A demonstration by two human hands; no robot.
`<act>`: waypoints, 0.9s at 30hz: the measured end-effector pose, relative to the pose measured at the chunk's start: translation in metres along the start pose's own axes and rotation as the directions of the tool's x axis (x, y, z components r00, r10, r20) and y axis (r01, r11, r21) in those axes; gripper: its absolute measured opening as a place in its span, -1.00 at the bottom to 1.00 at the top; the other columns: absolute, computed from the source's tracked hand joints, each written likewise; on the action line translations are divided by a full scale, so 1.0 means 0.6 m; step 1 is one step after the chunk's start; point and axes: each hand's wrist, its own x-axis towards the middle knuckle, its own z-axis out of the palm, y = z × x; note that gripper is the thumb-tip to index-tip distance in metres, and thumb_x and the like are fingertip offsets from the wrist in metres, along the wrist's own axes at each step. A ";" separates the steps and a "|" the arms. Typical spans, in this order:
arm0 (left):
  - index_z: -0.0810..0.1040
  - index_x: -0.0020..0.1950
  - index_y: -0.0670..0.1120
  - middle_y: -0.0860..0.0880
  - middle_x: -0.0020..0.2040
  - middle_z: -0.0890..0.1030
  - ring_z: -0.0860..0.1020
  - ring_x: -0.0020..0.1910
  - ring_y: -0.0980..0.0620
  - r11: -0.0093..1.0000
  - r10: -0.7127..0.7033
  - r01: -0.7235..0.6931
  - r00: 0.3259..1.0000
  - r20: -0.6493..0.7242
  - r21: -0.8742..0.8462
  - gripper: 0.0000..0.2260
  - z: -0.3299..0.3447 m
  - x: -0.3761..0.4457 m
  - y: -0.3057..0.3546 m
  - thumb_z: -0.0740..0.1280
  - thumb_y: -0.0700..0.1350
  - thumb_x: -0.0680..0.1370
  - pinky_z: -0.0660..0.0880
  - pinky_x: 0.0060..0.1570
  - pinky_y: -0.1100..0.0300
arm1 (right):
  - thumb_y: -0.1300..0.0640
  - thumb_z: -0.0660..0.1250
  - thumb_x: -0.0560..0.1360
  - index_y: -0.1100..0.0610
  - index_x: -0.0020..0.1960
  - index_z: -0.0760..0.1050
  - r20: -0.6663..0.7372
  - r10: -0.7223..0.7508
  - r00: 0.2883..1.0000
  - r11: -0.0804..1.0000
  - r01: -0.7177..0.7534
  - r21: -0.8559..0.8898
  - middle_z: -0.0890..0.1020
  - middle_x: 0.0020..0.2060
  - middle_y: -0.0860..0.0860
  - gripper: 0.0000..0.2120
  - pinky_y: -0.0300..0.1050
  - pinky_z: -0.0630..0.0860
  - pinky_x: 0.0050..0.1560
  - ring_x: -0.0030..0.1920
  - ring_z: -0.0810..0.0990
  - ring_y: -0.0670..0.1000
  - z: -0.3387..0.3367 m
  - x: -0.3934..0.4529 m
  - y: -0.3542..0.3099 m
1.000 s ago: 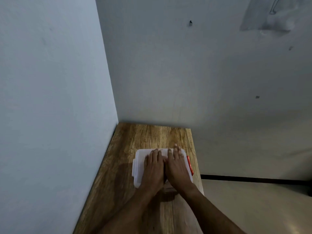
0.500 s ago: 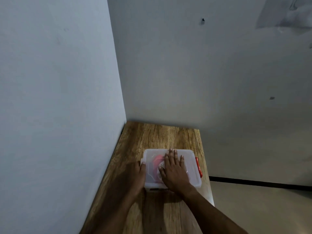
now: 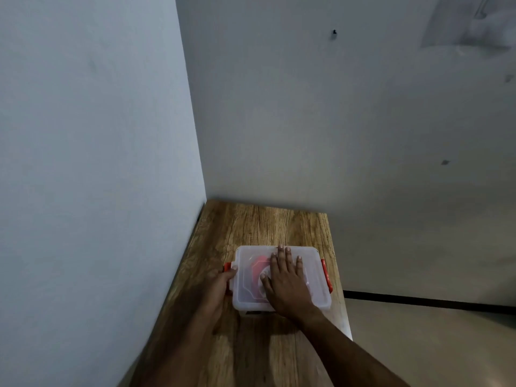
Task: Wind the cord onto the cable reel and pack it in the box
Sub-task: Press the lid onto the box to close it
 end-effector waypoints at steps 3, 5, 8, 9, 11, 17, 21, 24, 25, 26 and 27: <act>0.60 0.08 -0.07 -0.06 -0.12 0.71 0.70 -0.20 0.00 0.947 0.203 -0.164 0.972 -0.120 0.275 -0.83 0.007 0.005 0.000 0.40 -0.03 0.55 0.66 -0.11 -0.08 | -0.19 -0.33 0.65 0.29 0.55 0.20 -0.050 -0.005 0.999 1.000 0.003 -0.028 0.16 0.55 0.28 -0.25 0.30 0.06 0.51 0.57 0.10 0.25 0.006 0.000 -0.001; 0.59 0.02 -0.03 0.00 -0.15 0.69 0.68 -0.23 0.04 0.872 0.291 -0.208 0.948 -0.128 0.442 -0.84 0.018 0.006 -0.001 0.41 0.02 0.53 0.67 -0.17 -0.03 | -0.17 -0.30 0.66 0.30 0.53 0.26 -0.037 0.008 0.999 0.999 -0.010 -0.033 0.23 0.53 0.30 -0.27 0.31 0.13 0.49 0.55 0.17 0.26 0.003 -0.001 -0.001; 0.56 0.10 -0.01 0.01 -0.08 0.65 0.64 -0.16 0.08 0.788 0.375 -0.228 0.915 -0.151 0.572 -0.78 0.032 0.002 -0.008 0.41 0.04 0.52 0.65 -0.19 0.10 | -0.16 -0.26 0.67 0.30 0.50 0.31 -0.033 0.021 0.999 0.999 -0.023 -0.046 0.29 0.50 0.30 -0.28 0.33 0.22 0.45 0.52 0.24 0.27 0.004 -0.001 0.000; 0.56 0.11 -0.03 0.00 -0.07 0.64 0.64 -0.17 0.08 0.763 0.403 -0.238 0.902 -0.154 0.602 -0.78 0.034 0.003 -0.010 0.40 0.04 0.53 0.64 -0.21 0.13 | -0.16 -0.25 0.67 0.30 0.50 0.32 -0.027 0.022 0.999 0.999 -0.023 -0.048 0.29 0.50 0.30 -0.29 0.34 0.24 0.45 0.52 0.25 0.27 0.004 -0.001 0.000; 0.56 0.11 -0.04 -0.01 -0.08 0.64 0.63 -0.19 0.08 0.737 0.435 -0.247 0.886 -0.161 0.629 -0.78 0.037 0.002 -0.013 0.38 0.04 0.55 0.64 -0.23 0.12 | -0.15 -0.24 0.67 0.30 0.50 0.32 -0.041 0.016 0.999 0.998 -0.018 -0.054 0.28 0.50 0.31 -0.30 0.34 0.25 0.44 0.52 0.24 0.27 0.005 0.000 0.000; 0.56 0.04 -0.08 -0.02 -0.13 0.64 0.63 -0.20 0.04 0.679 0.506 -0.258 0.843 -0.184 0.687 -0.80 0.045 -0.005 -0.014 0.34 0.04 0.58 0.64 -0.19 0.08 | -0.15 -0.25 0.68 0.31 0.51 0.29 -0.043 0.005 0.999 0.998 -0.008 -0.069 0.24 0.52 0.31 -0.30 0.33 0.17 0.47 0.53 0.21 0.28 0.006 -0.001 -0.001; 0.57 0.06 -0.10 -0.04 -0.11 0.65 0.65 -0.16 0.01 0.680 0.518 -0.276 0.836 -0.180 0.679 -0.82 0.051 -0.009 -0.010 0.34 0.00 0.58 0.65 -0.16 0.02 | -0.12 -0.12 0.67 0.33 0.50 0.30 -0.068 0.009 0.998 0.997 -0.014 -0.075 0.26 0.50 0.33 -0.36 0.32 0.20 0.45 0.52 0.24 0.29 0.005 0.000 -0.002; 0.57 0.08 -0.11 -0.04 -0.10 0.65 0.65 -0.15 0.00 0.680 0.534 -0.291 0.826 -0.183 0.673 -0.82 0.054 -0.015 -0.008 0.33 -0.03 0.59 0.65 -0.17 0.02 | -0.10 -0.04 0.65 0.34 0.48 0.34 -0.072 0.006 0.997 0.997 -0.012 -0.075 0.30 0.48 0.33 -0.38 0.33 0.24 0.43 0.50 0.28 0.30 0.007 0.000 -0.002; 0.57 0.09 -0.11 -0.04 -0.09 0.65 0.65 -0.14 0.00 0.674 0.539 -0.290 0.822 -0.184 0.679 -0.82 0.054 -0.015 -0.009 0.33 -0.03 0.59 0.65 -0.17 0.02 | -0.10 -0.04 0.66 0.34 0.47 0.34 -0.070 0.005 0.998 0.997 -0.011 -0.076 0.31 0.48 0.34 -0.38 0.33 0.24 0.43 0.50 0.28 0.30 0.008 0.000 -0.002; 0.57 0.10 -0.10 -0.04 -0.08 0.66 0.65 -0.13 0.00 0.659 0.541 -0.282 0.821 -0.179 0.697 -0.82 0.055 -0.015 -0.010 0.31 -0.02 0.60 0.65 -0.17 0.02 | -0.10 -0.07 0.67 0.34 0.47 0.33 -0.069 0.005 0.998 0.997 -0.010 -0.073 0.30 0.48 0.34 -0.38 0.33 0.23 0.43 0.50 0.28 0.30 0.008 0.000 -0.002; 0.57 0.13 -0.09 -0.03 -0.07 0.66 0.65 -0.12 0.01 0.631 0.547 -0.272 0.820 -0.168 0.726 -0.80 0.055 -0.012 -0.014 0.30 -0.01 0.60 0.65 -0.16 0.02 | -0.10 -0.13 0.68 0.34 0.48 0.32 -0.063 0.006 0.998 0.998 -0.010 -0.069 0.28 0.49 0.34 -0.37 0.34 0.22 0.44 0.51 0.26 0.30 0.008 -0.001 -0.002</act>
